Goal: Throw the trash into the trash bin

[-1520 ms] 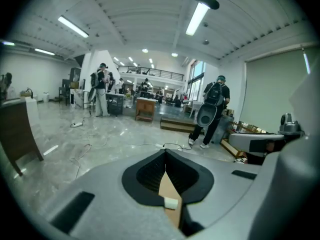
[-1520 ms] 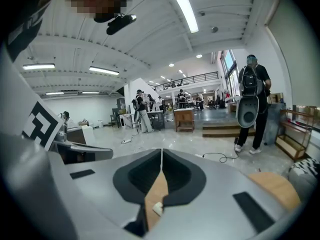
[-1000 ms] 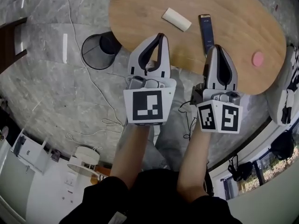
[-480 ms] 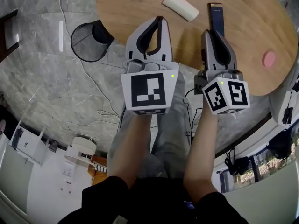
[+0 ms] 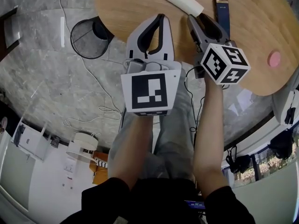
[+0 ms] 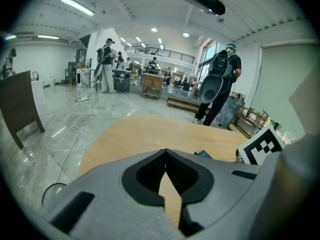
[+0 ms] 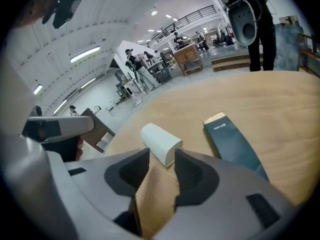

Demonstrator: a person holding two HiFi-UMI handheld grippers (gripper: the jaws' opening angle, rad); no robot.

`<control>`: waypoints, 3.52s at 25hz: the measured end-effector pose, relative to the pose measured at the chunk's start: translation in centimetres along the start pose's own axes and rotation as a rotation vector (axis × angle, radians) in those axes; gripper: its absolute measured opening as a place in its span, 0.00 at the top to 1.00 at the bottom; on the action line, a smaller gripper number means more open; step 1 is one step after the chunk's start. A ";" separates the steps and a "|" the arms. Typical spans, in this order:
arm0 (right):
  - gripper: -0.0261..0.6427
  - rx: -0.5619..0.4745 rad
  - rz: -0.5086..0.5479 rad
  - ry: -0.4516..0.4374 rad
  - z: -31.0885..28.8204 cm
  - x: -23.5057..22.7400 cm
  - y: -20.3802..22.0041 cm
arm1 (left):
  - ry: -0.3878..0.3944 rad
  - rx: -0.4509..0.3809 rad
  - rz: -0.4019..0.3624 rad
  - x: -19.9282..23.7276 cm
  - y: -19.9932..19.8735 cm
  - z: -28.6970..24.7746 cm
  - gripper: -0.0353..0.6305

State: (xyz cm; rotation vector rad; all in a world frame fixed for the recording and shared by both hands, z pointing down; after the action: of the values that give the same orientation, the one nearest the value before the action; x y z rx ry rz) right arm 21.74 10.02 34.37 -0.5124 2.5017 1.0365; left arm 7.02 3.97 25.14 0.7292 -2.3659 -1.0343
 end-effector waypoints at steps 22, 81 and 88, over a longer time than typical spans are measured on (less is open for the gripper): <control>0.94 -0.021 0.056 -0.223 -1.2 9.9 -0.9 | -0.271 -0.043 0.171 8.4 3.3 7.6 0.94; 0.93 0.028 0.202 -0.216 -2.7 14.0 2.0 | -0.256 0.071 0.193 11.0 7.5 10.3 0.94; 0.93 -0.037 0.171 -0.017 3.2 5.0 0.7 | -0.118 0.155 0.102 3.5 7.7 6.1 0.94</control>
State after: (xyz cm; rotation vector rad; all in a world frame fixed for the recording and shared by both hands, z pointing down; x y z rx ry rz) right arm 17.79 11.85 30.34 -0.3028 2.5514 1.1461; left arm -1.40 9.48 27.92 0.6095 -2.5785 -0.8813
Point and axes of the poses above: the fingertips, and each gripper's own axes: z backward along the fingers, x to its left, y out of its underside, the point moved 8 cm from there along z, backward along the fingers
